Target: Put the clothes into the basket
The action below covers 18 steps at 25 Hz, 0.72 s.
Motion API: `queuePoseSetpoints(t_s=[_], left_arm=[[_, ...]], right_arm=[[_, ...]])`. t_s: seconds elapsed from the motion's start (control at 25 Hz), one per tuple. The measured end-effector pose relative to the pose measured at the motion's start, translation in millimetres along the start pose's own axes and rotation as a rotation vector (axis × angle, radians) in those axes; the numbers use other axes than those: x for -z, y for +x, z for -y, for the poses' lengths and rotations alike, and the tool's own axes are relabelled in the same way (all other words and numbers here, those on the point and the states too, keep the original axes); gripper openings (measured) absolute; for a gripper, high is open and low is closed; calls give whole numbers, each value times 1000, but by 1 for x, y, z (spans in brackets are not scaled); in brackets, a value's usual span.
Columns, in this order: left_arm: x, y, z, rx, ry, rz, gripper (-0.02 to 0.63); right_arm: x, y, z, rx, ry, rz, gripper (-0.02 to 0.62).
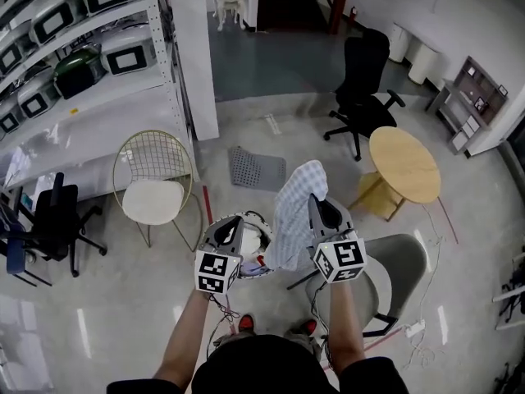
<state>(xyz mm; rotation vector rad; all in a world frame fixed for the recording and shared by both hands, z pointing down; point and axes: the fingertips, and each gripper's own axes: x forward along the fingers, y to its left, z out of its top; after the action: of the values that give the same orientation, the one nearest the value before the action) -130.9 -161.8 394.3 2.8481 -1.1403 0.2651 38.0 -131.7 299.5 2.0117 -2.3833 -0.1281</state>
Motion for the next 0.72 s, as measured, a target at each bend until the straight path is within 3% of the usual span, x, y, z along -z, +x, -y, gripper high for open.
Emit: queuePoseSetpoints(t_s=[0.28, 0.72], left_arm=[[11, -10, -41, -48, -28, -15, 6], [45, -27, -86, -102, -70, -76, 6]], right_arm=[[13, 41, -37, -70, 19, -26, 41], [64, 85, -88, -149, 40, -123, 41]])
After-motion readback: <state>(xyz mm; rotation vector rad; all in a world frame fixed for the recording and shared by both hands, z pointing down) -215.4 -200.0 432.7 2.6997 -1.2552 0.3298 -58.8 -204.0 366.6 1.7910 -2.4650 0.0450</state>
